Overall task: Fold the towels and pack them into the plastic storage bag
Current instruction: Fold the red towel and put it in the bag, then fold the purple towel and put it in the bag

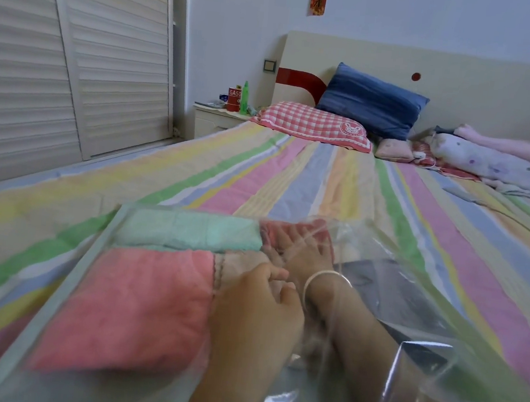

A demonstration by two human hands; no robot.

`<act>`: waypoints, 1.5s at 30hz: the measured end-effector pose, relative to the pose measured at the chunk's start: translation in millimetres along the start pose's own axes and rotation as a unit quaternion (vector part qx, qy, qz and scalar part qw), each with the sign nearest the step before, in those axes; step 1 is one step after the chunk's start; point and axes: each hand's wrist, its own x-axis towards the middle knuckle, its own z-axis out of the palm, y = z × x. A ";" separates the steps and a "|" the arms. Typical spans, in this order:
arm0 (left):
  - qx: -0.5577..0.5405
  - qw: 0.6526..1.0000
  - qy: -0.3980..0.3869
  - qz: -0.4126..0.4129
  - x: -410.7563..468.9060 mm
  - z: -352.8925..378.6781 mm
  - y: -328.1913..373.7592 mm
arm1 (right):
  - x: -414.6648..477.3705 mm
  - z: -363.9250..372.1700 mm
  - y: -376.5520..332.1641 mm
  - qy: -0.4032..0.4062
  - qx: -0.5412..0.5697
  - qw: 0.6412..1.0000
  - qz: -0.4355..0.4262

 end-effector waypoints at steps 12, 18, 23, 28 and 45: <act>0.280 0.940 -0.104 0.163 -72.9 20.4 26.0 | -205.0 -22.8 38.0 0.140 0.058 0.983 0.107; 0.338 0.898 -0.248 0.132 -163.8 -2.2 34.1 | -323.0 0.6 31.9 0.062 0.014 0.995 0.079; 0.371 0.866 -0.324 0.088 -228.3 -17.7 30.0 | -406.0 -1.6 21.3 -0.002 0.028 1.000 -0.001; 0.450 0.827 -0.328 0.082 -282.4 -18.4 20.9 | -497.5 -45.5 28.0 -0.046 0.129 0.989 -0.060; 0.153 0.741 -0.362 0.545 -492.4 56.5 116.8 | -756.9 -67.0 161.7 0.141 0.159 0.972 0.099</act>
